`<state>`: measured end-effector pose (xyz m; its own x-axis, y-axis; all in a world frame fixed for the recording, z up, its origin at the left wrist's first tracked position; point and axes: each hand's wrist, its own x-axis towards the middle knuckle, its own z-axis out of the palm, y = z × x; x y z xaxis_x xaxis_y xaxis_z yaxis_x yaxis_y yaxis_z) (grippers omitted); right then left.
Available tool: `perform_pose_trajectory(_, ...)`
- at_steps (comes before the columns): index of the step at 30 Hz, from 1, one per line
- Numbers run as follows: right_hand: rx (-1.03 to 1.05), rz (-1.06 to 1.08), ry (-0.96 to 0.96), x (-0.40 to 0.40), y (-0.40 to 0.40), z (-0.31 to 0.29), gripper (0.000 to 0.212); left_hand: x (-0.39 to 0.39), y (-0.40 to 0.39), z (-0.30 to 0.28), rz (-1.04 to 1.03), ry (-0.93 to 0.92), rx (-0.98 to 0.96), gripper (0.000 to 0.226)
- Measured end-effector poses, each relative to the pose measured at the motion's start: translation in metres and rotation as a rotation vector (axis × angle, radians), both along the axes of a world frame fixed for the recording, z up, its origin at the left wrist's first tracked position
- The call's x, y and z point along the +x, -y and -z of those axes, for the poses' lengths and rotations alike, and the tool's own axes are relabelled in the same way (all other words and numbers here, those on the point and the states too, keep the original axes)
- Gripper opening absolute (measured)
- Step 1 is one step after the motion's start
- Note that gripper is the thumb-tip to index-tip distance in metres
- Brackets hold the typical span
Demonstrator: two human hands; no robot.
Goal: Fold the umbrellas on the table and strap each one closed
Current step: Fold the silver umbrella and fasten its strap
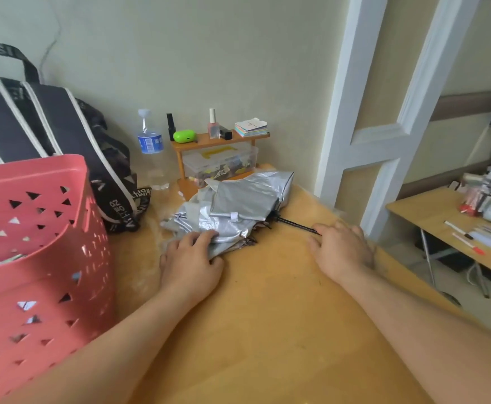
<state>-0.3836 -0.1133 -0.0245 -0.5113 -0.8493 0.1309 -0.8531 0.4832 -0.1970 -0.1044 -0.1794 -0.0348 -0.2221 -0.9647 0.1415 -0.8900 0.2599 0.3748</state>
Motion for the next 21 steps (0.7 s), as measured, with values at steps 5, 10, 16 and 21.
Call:
perform_pose_trajectory(5, -0.159, 0.044, 0.091, 0.001, 0.001, -0.002, 0.027, 0.004, -0.008, -0.010, -0.012, -0.137, 0.095, 0.061)
perform_pose_trajectory(10, -0.332, 0.049, 0.091, 0.006, -0.024, -0.033, 0.025, 0.001, -0.029, -0.060, -0.151, -0.337, -0.001, 0.054)
perform_pose_trajectory(16, -0.508, 0.003, 0.013, 0.010, -0.072, -0.100, 0.023, -0.011, -0.078, -0.128, -0.059, -0.710, -0.179, 0.049)
perform_pose_trajectory(21, -0.614, -0.002, -0.027, 0.018, -0.118, -0.152, 0.022, -0.005, -0.126, -0.179, -0.028, -0.685, -0.345, 0.064)
